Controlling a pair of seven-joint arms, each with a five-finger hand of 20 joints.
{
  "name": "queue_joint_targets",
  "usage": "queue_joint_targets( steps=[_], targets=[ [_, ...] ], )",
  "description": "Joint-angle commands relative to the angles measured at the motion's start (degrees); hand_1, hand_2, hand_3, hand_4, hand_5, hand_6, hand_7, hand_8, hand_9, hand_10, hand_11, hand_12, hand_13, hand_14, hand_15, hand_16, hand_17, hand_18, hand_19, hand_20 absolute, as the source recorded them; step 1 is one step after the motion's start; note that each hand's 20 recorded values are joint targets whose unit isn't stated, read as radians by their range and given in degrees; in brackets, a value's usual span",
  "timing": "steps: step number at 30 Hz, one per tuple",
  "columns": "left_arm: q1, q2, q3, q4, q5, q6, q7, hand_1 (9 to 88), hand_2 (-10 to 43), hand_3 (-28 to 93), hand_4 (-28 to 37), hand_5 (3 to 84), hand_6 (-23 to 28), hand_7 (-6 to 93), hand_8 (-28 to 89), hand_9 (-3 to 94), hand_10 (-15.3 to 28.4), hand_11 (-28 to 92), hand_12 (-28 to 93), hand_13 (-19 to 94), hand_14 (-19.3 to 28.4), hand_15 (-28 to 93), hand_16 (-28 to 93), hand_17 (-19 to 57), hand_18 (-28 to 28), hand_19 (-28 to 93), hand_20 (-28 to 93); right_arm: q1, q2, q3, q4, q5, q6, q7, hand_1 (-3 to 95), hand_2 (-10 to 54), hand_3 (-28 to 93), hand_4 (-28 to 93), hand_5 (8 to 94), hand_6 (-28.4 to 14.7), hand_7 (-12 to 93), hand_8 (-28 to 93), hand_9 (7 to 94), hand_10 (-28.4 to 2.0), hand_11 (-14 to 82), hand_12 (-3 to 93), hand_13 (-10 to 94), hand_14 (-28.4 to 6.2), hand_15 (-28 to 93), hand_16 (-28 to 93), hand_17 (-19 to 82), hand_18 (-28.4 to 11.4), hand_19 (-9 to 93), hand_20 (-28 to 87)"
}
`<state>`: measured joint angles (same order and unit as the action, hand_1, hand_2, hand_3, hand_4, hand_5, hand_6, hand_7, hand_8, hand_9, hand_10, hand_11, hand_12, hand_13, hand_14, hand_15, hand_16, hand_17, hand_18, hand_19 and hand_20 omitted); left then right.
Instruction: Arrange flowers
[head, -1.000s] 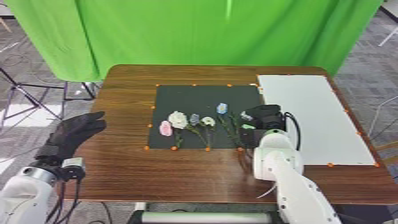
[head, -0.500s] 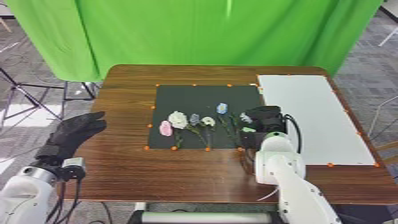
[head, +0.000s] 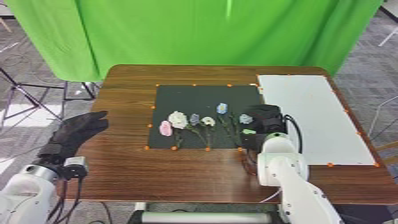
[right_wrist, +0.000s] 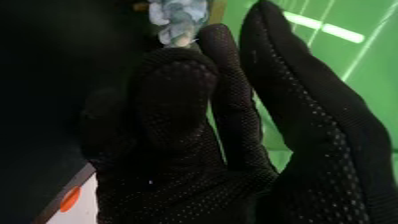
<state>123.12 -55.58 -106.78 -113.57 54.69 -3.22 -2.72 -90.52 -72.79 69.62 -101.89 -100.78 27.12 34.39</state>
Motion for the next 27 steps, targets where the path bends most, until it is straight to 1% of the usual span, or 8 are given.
queue_joint_targets(
  steps=[1,5,8,11,16,21,22,27],
  targets=[
    [0.1,-0.18,0.30,0.18,0.07,-0.70,-0.69,28.3,4.7,62,-20.0,44.3,2.3,13.3,-8,44.0,14.1,21,12,34,18.4,16,1,0.4,13.8,12,14,-2.0,2.0,4.4,-4.1,6.8,2.6,-11.3,43.7,-9.5,64,-16,60.7,0.0,16,-9,59.3,-16.6,10.5,19.0,83,-5.0,55,30,56,-13.6,91,40],
    [-0.3,-0.23,0.40,0.58,0.47,-0.73,-0.22,28.4,4.8,62,-20.1,44.3,2.3,13.3,-8,44.0,14.1,21,12,34,18.4,16,1,0.4,13.8,12,14,-6.4,4.6,11.8,-8.9,20.9,-4.4,-30.4,31.6,-6.7,66,-14,62.6,-0.5,18,-8,66.0,-15.4,14.0,20.0,76,-7.9,53,29,47,-14.5,83,40],
    [-1.5,-1.46,1.96,1.50,1.86,0.68,2.18,28.4,4.8,62,-20.0,44.3,2.3,13.3,-8,44.0,14.0,21,12,34,18.5,16,1,0.3,13.8,12,14,-9.5,4.4,21.3,-10.2,25.7,-22.8,-39.2,22.0,-2.5,67,-14,62.2,-1.2,17,-8,64.4,-16.2,12.2,20.0,63,-13.7,36,27,32,-17.8,60,46],
    [-1.3,-2.97,4.90,2.11,4.54,6.27,9.65,28.5,4.8,62,-20.2,45.3,2.3,13.7,-8,44.9,14.2,22,12,35,18.5,16,1,0.8,13.7,12,14,-10.3,1.8,26.5,-9.5,25.1,-35.7,-46.2,12.0,1.2,67,-15,53.2,-1.7,10,-7,51.2,-16.4,6.9,17.2,42,-15.9,14,27,18,-16.5,23,35],
    [-2.8,-4.46,9.18,2.67,5.81,15.13,18.39,27.1,4.6,64,-22.5,47.8,2.2,15.6,-9,48.2,14.2,22,11,35,17.1,13,-1,3.5,11.1,8,12,-11.5,-1.7,23.3,-8.6,29.0,-31.6,-59.1,1.0,4.7,65,-18,30.7,0.4,0,-5,26.0,-13.4,-0.8,9.3,16,-11.6,-5,16,3,-12.0,0,21],
    [-4.5,-6.31,10.33,1.78,10.88,17.49,20.91,21.2,5.5,65,-27.8,46.7,1.1,13.0,-9,52.6,13.7,19,8,32,12.7,8,-3,4.4,8.9,5,12,-13.6,-5.6,23.7,-7.8,29.5,-35.5,-60.6,-2.0,5.1,67,-21,28.1,1.1,1,-5,25.2,-12.3,-0.8,7.3,14,-9.2,-8,14,2,-10.5,-1,19],
    [-4.9,-6.96,11.12,1.48,12.05,19.83,21.75,19.8,6.0,64,-28.1,43.9,0.7,12.3,-9,52.5,13.0,18,8,31,12.1,8,-3,4.4,8.4,4,12,-14.1,-6.2,24.0,-7.6,29.4,-36.4,-60.3,-2.3,5.1,67,-21,28.2,1.0,1,-6,25.7,-12.2,-0.6,7.1,14,-8.9,-8,14,3,-10.4,-1,19],
    [-2.8,-10.42,10.49,-0.95,12.59,21.68,23.52,16.0,6.2,63,-28.3,33.7,-1.4,11.8,-11,48.0,12.4,15,6,28,10.6,7,-5,4.2,8.0,4,12,-15.9,-7.9,23.1,-7.3,34.5,-35.7,-59.8,-2.5,5.4,67,-21,29.2,0.5,2,-6,28.4,-13.0,0.7,7.2,17,-9.6,-6,13,6,-10.8,0,19]
  ],
)
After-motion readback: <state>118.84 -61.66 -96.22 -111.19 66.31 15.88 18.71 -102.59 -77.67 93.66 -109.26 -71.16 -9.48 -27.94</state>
